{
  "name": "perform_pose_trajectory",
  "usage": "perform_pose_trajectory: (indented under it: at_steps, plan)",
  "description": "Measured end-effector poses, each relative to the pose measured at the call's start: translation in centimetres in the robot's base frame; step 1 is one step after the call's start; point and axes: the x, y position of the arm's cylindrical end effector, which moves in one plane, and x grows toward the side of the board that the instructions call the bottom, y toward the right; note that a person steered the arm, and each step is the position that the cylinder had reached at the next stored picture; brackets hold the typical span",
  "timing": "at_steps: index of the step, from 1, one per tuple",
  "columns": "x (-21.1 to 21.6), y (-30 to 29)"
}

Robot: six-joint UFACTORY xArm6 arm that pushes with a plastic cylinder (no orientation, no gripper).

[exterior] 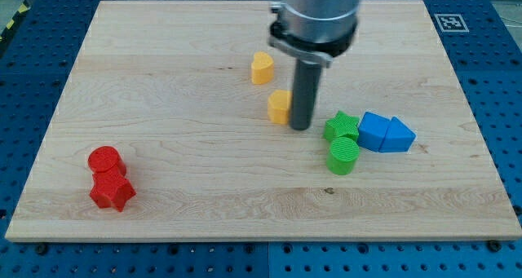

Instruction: Push yellow hexagon into red star

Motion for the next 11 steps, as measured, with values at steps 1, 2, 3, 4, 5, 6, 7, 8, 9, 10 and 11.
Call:
perform_pose_trajectory:
  at_steps: [1,2,3,4,5,6,7,8,9,10,11]
  plan:
    - [0.0,-1.1]
    - [-0.8,2.4]
    - [-1.8,2.3]
    - [-1.8,-1.4]
    - [-1.8,-3.6]
    - [-4.3,0.9]
    - [-5.7,0.9]
    - [-5.2,-3.9]
    - [-2.9,-9.5]
    - [-3.5,-10.1]
    - [-4.4,-11.7]
